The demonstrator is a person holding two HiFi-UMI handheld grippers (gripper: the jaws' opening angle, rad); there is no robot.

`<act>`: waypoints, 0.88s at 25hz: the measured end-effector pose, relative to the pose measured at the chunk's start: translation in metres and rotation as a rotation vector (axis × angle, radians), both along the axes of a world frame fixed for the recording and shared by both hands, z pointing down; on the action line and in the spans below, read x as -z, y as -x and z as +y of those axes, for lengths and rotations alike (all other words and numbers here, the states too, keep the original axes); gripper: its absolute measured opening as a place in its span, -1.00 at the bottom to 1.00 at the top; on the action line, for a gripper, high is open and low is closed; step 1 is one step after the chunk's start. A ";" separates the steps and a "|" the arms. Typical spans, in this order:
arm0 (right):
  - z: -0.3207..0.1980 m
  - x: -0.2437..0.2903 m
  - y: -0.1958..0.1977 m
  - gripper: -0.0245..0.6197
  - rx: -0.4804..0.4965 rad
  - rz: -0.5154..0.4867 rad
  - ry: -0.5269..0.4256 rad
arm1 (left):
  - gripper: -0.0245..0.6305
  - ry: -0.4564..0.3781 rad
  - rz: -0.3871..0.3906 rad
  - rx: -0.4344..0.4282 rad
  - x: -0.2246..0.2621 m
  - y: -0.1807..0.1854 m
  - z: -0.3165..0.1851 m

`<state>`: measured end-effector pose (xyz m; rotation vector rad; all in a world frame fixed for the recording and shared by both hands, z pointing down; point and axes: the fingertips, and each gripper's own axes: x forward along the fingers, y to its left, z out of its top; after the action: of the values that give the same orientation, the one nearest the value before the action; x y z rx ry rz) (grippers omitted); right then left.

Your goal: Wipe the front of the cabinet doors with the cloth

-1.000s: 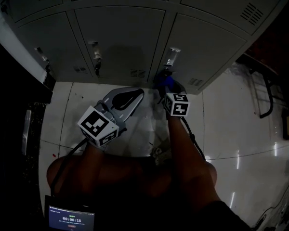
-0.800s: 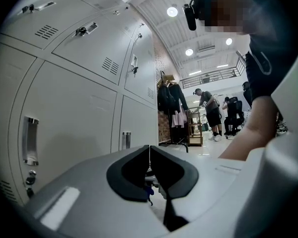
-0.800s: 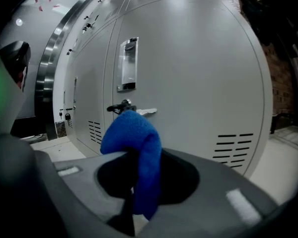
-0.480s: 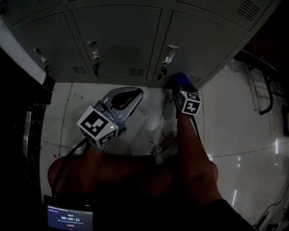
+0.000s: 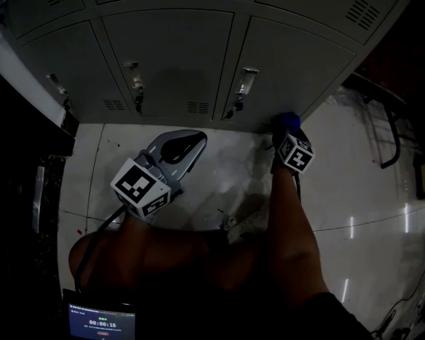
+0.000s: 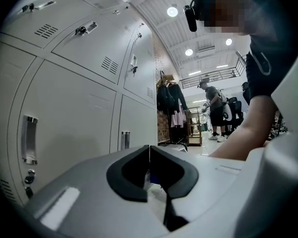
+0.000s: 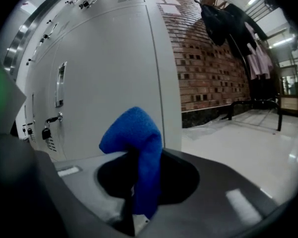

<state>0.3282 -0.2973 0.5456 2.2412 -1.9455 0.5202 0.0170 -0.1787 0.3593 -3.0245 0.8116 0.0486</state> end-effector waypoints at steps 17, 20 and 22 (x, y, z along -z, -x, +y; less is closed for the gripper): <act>0.017 0.058 -0.013 -0.70 -0.002 0.057 -0.074 | -0.89 0.013 -0.018 0.017 -0.004 0.006 -0.006; 0.018 0.092 0.030 -0.70 0.120 0.111 -0.128 | -0.89 -0.003 -0.003 0.020 0.008 0.009 -0.005; 0.019 0.111 0.064 -0.70 0.216 0.131 -0.163 | -0.89 -0.012 0.010 0.027 0.015 0.014 -0.004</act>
<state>0.2643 -0.2781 0.4342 2.0572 -2.1948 0.1885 0.0033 -0.1827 0.3447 -3.0039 0.8493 0.0685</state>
